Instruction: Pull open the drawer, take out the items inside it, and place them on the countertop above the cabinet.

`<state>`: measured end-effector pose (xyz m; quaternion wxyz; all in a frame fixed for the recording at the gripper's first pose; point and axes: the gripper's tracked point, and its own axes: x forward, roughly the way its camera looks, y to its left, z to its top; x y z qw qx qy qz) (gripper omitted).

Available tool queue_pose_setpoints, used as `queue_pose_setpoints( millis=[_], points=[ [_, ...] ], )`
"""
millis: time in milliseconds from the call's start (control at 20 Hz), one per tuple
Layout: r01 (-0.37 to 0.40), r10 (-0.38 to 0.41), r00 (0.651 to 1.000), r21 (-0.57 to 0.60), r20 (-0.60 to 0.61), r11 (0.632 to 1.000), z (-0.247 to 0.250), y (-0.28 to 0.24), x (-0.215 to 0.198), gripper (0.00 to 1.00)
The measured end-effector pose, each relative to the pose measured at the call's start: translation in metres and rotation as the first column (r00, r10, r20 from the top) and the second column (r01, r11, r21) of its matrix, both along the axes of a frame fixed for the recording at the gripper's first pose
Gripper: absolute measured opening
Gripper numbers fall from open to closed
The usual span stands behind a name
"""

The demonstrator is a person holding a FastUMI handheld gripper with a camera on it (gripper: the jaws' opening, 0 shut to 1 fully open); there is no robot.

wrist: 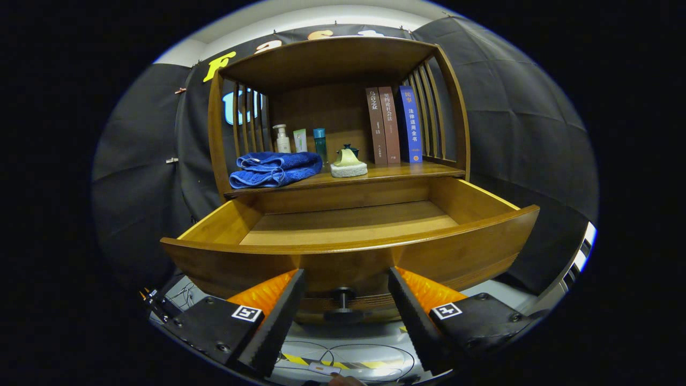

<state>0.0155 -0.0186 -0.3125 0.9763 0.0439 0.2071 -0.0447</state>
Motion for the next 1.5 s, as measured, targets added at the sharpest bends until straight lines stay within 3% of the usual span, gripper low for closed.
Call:
queue_pose_setpoints(
  millis=[300, 1050, 1500],
  points=[
    [0.002, -0.002, 1.000, 0.002, -0.004, 1.000, 0.000, 0.000, 0.020, 0.99],
    [0.002, -0.002, 1.000, -0.014, 0.014, 1.000, -0.014, -0.014, 0.135, 0.99],
    [0.007, -0.007, 1.000, -0.013, 0.010, 1.000, -0.021, -0.016, 0.171, 0.99]
  ],
)
